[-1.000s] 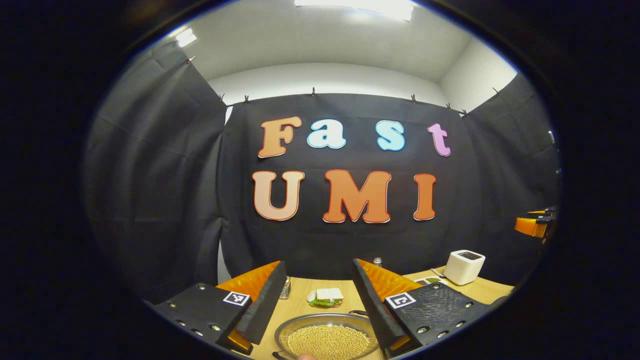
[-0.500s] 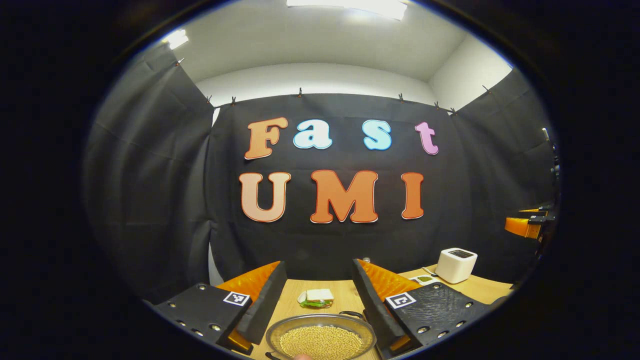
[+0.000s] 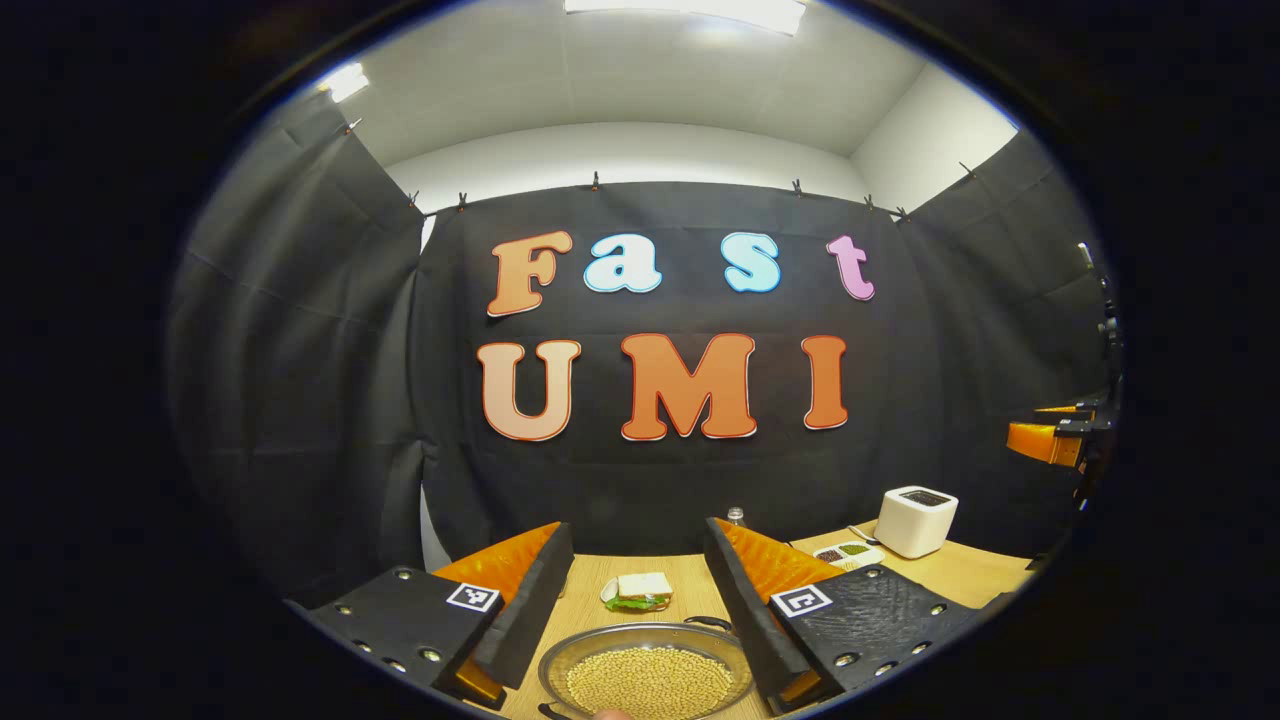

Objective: First push the handle of the pot to place it horizontally, then grasp the pot with both hands and set it on the induction cooktop.

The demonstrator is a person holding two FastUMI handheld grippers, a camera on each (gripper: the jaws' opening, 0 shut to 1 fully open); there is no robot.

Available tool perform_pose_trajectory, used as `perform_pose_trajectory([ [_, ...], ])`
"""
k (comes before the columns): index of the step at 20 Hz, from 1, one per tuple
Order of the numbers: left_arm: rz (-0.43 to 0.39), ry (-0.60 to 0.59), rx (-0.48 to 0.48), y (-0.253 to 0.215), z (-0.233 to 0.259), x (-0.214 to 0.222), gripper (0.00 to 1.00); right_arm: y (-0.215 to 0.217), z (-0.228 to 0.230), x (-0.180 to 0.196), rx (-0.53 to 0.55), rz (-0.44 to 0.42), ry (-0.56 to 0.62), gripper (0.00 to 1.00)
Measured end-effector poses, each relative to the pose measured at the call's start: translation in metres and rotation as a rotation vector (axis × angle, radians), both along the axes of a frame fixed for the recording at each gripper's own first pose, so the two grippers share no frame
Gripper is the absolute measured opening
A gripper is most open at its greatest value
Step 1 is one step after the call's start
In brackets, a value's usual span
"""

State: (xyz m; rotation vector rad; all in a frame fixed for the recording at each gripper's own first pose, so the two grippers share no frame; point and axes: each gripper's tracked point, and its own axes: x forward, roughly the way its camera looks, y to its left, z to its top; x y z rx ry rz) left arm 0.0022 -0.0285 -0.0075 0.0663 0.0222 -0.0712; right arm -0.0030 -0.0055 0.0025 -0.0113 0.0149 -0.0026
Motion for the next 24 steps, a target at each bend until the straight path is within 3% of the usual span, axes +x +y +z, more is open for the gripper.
perform_pose_trajectory([
  [7, 0.005, 0.058, -0.017, 0.009, -0.031, -0.004, 0.8, 0.003, -0.003, 0.0, -0.007, 0.008, 0.0, 0.95],
  [9, -0.009, 0.072, -0.005, 0.008, -0.038, -0.009, 0.87, 0.003, -0.004, 0.0, -0.006, 0.008, 0.0, 0.95],
  [10, -0.008, 0.078, -0.002, 0.009, -0.043, -0.011, 0.85, 0.002, -0.004, 0.0, -0.005, 0.009, 0.001, 0.95],
  [11, -0.015, 0.094, 0.001, 0.009, -0.051, -0.012, 0.62, 0.003, -0.005, 0.0, -0.002, 0.011, 0.002, 0.95],
  [13, -0.048, 0.124, -0.005, 0.002, -0.065, -0.016, 0.55, 0.004, -0.006, 0.0, 0.0, 0.014, 0.003, 0.95],
  [15, -0.07, 0.178, -0.015, 0.0, -0.085, -0.021, 0.37, 0.006, -0.007, 0.001, 0.002, 0.017, 0.005, 0.95],
  [16, -0.065, 0.196, -0.009, 0.003, -0.094, -0.025, 0.37, 0.007, -0.009, 0.001, 0.001, 0.019, 0.008, 0.95],
  [17, -0.052, 0.215, 0.001, 0.006, -0.103, -0.026, 0.19, 0.008, -0.011, 0.001, 0.0, 0.019, 0.011, 0.95],
  [18, -0.054, 0.237, 0.018, 0.004, -0.114, -0.031, 0.14, 0.009, -0.012, 0.001, -0.002, 0.02, 0.014, 0.95],
  [20, -0.035, 0.272, 0.028, 0.009, -0.133, -0.037, 0.14, 0.01, -0.014, 0.003, -0.002, 0.023, 0.018, 0.95],
  [21, -0.038, 0.297, 0.012, 0.011, -0.142, -0.04, 0.02, 0.01, -0.015, 0.003, 0.001, 0.023, 0.02, 0.95],
  [22, -0.033, 0.32, -0.006, 0.013, -0.153, -0.045, 0.02, 0.01, -0.016, 0.003, 0.004, 0.023, 0.021, 1.0],
  [24, -0.024, 0.363, -0.022, 0.017, -0.172, -0.052, 0.03, 0.01, -0.018, 0.004, 0.01, 0.022, 0.026, 0.95],
])
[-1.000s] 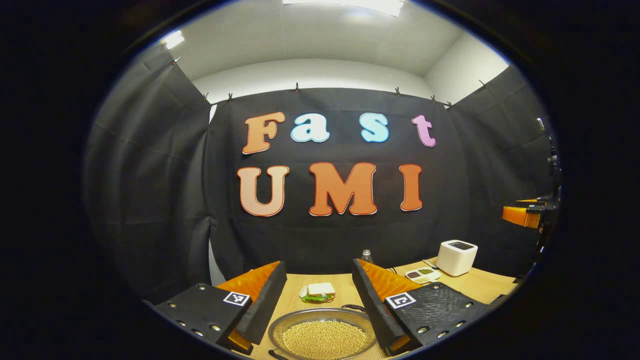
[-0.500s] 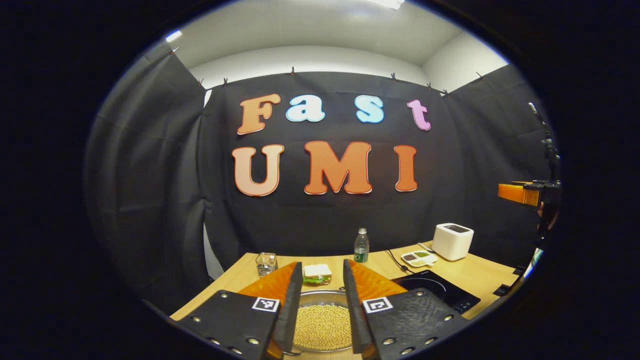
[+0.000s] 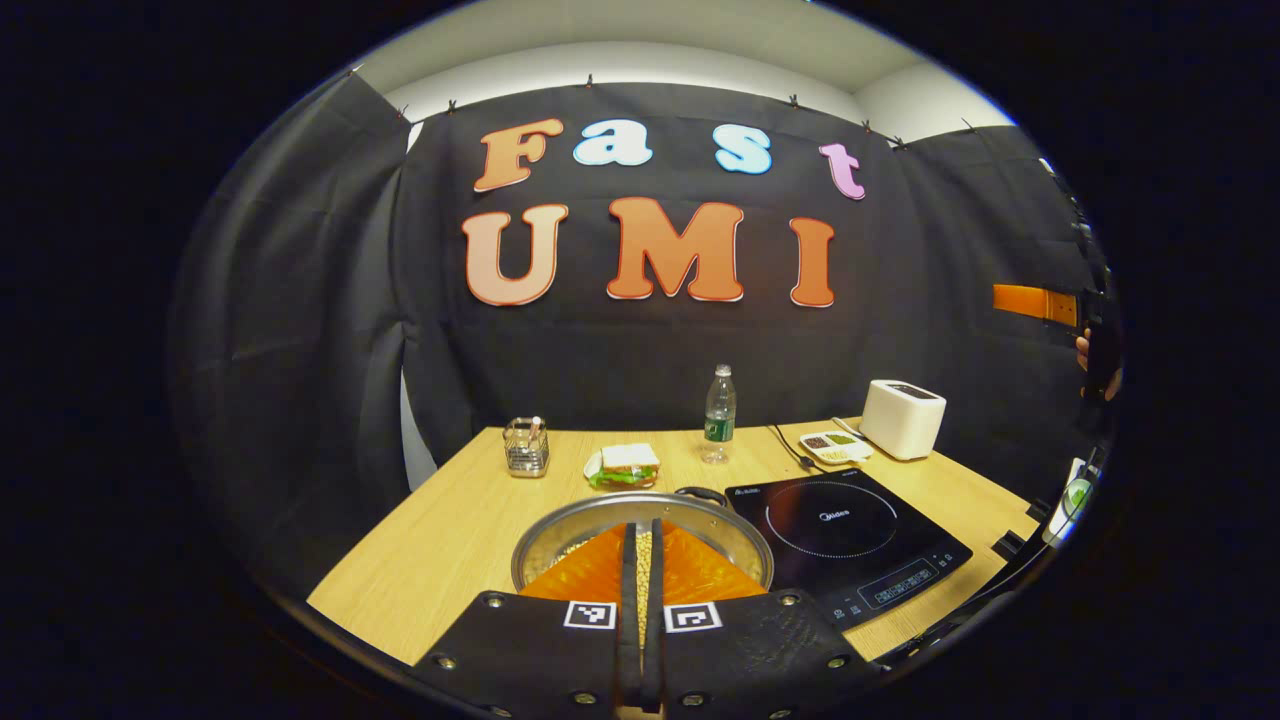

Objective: First push the handle of the pot to place it horizontally, then grasp the pot with both hands and set it on the induction cooktop.

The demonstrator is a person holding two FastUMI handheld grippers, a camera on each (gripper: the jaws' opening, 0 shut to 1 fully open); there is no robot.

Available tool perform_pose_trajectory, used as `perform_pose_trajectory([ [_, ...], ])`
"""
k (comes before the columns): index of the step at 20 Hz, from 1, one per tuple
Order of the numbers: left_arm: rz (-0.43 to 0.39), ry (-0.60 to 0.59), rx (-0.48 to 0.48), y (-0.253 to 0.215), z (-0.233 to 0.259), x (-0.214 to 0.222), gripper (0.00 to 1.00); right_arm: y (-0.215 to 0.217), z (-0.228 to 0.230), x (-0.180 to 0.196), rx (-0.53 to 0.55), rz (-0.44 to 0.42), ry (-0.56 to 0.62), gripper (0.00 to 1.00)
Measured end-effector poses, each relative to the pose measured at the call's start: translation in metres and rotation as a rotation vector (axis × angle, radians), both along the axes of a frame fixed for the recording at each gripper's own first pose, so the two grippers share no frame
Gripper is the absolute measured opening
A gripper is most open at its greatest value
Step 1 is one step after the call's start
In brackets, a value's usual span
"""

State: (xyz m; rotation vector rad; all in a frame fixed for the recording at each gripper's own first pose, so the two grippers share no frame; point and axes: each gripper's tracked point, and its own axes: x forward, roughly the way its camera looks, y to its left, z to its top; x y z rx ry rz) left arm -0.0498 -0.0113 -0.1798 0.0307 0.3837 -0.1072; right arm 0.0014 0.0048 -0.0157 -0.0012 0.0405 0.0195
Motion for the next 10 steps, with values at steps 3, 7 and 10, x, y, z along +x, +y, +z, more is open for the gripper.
perform_pose_trajectory([
  [3, 0.008, 0.043, 0.001, 0.003, -0.019, -0.013, 0.03, -0.002, -0.001, 0.0, 0.005, -0.001, 0.002, 1.0],
  [7, 0.017, 0.117, -0.014, 0.004, -0.051, -0.032, 0.03, 0.0, -0.004, 0.0, 0.009, -0.002, -0.003, 1.0],
  [10, 0.043, 0.186, -0.025, 0.01, -0.074, -0.044, 0.03, 0.002, -0.006, 0.001, 0.002, 0.005, 0.002, 1.0],
])
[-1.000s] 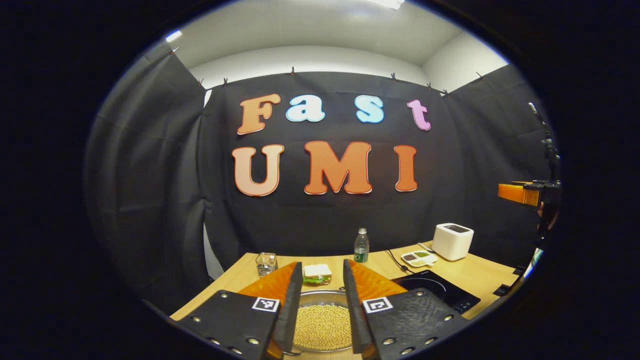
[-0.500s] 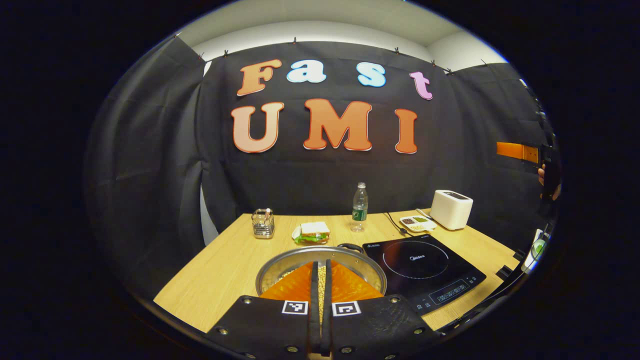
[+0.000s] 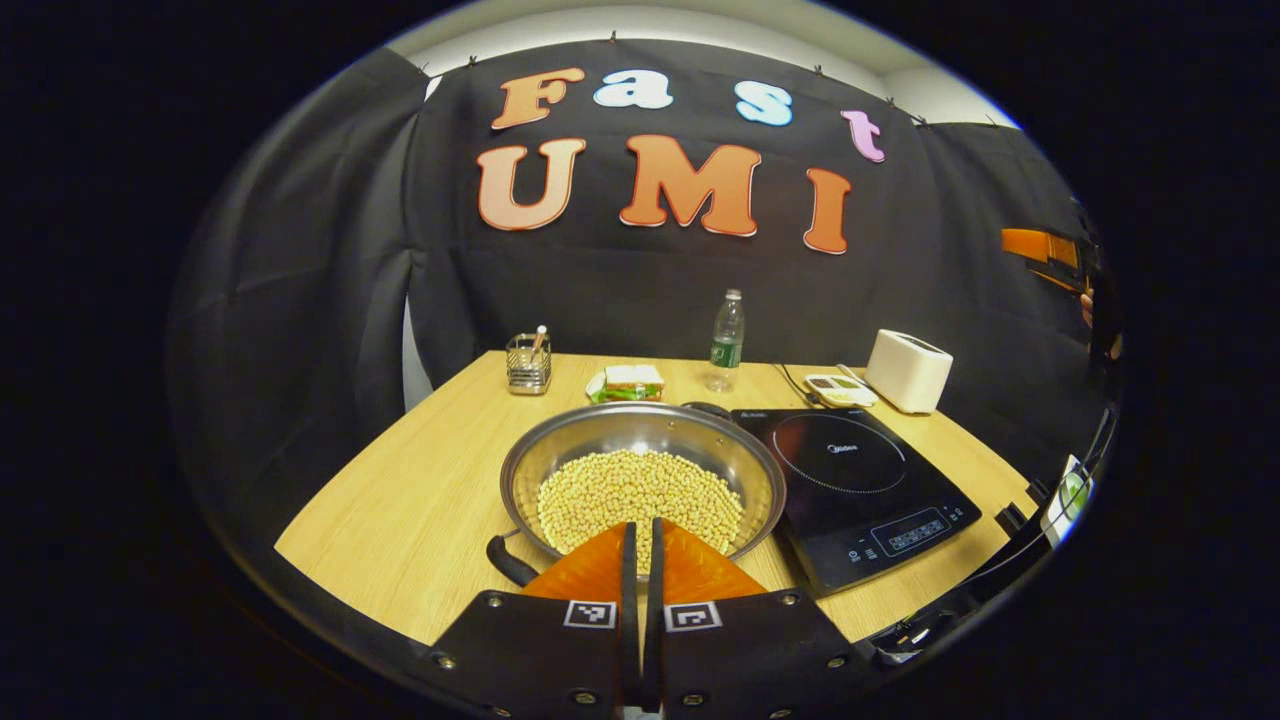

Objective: First push the handle of the pot to place it horizontally, then grasp the pot with both hands and set it on the induction cooktop.

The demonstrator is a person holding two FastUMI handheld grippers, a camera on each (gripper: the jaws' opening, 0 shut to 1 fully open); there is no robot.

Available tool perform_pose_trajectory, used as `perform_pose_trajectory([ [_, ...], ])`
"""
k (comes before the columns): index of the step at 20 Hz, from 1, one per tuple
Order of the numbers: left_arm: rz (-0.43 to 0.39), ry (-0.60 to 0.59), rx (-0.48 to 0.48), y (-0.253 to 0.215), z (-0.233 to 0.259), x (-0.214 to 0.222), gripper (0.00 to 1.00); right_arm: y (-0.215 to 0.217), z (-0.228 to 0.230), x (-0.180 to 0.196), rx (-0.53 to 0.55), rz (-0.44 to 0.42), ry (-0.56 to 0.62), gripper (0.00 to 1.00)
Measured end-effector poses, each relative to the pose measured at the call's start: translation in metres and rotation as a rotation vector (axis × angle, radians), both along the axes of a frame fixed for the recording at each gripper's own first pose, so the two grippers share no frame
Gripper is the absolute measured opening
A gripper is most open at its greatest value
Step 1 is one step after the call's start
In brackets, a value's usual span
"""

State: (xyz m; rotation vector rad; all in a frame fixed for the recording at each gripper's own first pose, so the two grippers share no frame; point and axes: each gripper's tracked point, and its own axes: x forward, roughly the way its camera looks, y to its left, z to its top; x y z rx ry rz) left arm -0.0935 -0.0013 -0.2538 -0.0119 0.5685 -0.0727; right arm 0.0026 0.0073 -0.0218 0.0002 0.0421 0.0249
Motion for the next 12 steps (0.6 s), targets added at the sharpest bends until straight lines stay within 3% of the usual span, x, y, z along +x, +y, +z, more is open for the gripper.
perform_pose_trajectory([
  [4, 0.016, 0.047, 0.001, 0.007, -0.018, -0.013, 0.03, 0.001, -0.004, -0.001, -0.013, 0.001, 0.005, 0.95],
  [10, 0.063, 0.11, 0.006, 0.028, -0.044, -0.032, 0.03, 0.006, -0.013, 0.0, -0.024, -0.001, 0.013, 1.0],
  [12, 0.077, 0.133, 0.011, 0.034, -0.055, -0.034, 0.03, 0.01, -0.017, -0.001, -0.022, 0.012, 0.022, 0.95],
])
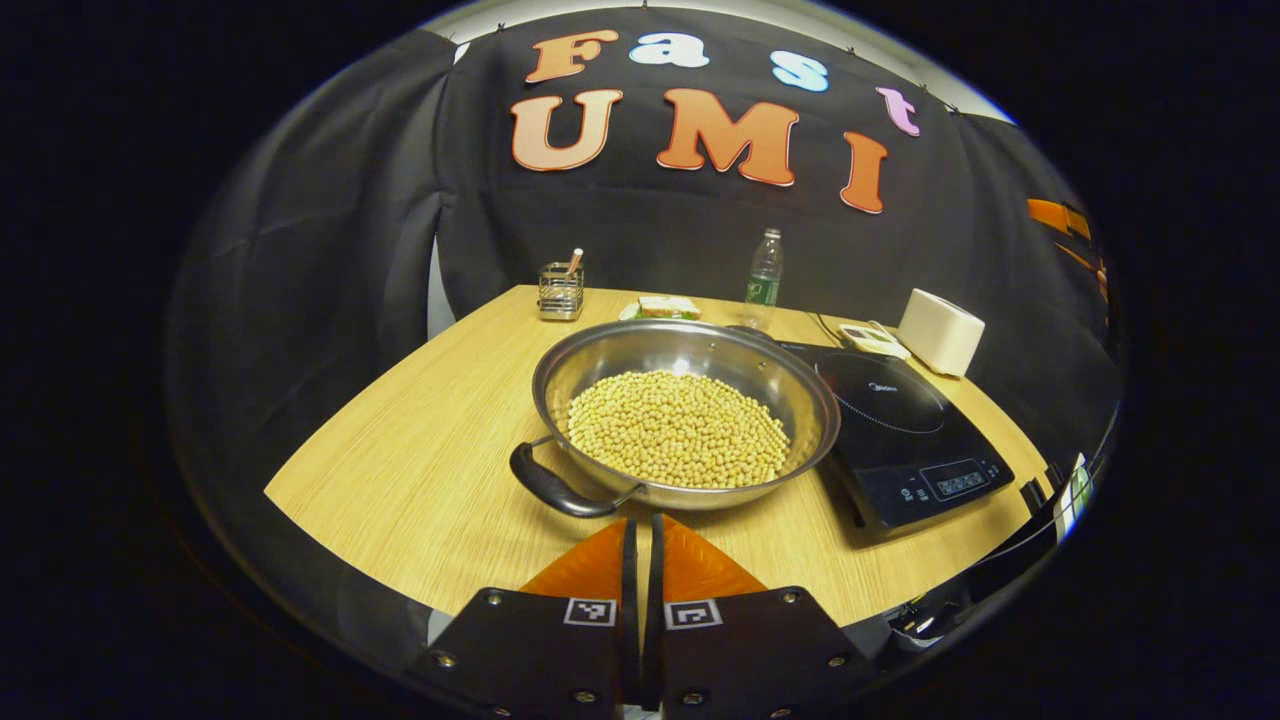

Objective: First push the handle of the pot to place it horizontally, then grasp the pot with both hands and set it on the induction cooktop.

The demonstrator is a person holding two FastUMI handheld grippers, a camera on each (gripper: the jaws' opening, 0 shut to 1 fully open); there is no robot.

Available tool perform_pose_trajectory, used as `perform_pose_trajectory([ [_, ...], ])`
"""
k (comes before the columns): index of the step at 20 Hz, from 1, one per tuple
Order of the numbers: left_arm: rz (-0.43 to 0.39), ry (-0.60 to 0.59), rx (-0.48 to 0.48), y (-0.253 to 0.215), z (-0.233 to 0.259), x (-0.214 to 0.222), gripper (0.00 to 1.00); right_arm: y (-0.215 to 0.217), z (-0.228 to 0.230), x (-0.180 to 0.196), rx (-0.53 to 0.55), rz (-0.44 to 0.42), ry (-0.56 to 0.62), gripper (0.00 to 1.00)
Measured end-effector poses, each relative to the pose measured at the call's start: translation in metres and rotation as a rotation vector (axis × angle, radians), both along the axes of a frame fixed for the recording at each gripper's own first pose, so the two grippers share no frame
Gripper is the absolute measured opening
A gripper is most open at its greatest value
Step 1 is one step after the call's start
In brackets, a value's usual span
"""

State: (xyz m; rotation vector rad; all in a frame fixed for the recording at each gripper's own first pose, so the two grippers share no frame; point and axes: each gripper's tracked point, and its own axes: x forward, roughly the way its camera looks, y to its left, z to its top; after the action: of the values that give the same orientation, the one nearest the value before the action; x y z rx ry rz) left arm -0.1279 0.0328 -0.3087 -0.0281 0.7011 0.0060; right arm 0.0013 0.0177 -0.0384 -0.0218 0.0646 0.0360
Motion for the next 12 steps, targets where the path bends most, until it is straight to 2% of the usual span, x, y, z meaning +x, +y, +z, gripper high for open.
perform_pose_trajectory([
  [7, 0.016, 0.024, -0.004, 0.011, -0.014, 0.008, 0.03, 0.003, -0.002, 0.001, 0.001, -0.006, 0.003, 0.95],
  [8, 0.02, 0.025, -0.003, 0.013, -0.015, 0.01, 0.03, 0.003, -0.002, 0.002, 0.001, -0.009, 0.003, 1.0],
  [12, 0.028, 0.022, -0.012, 0.018, -0.017, 0.016, 0.03, 0.003, 0.0, 0.004, 0.001, -0.016, 0.001, 1.0],
])
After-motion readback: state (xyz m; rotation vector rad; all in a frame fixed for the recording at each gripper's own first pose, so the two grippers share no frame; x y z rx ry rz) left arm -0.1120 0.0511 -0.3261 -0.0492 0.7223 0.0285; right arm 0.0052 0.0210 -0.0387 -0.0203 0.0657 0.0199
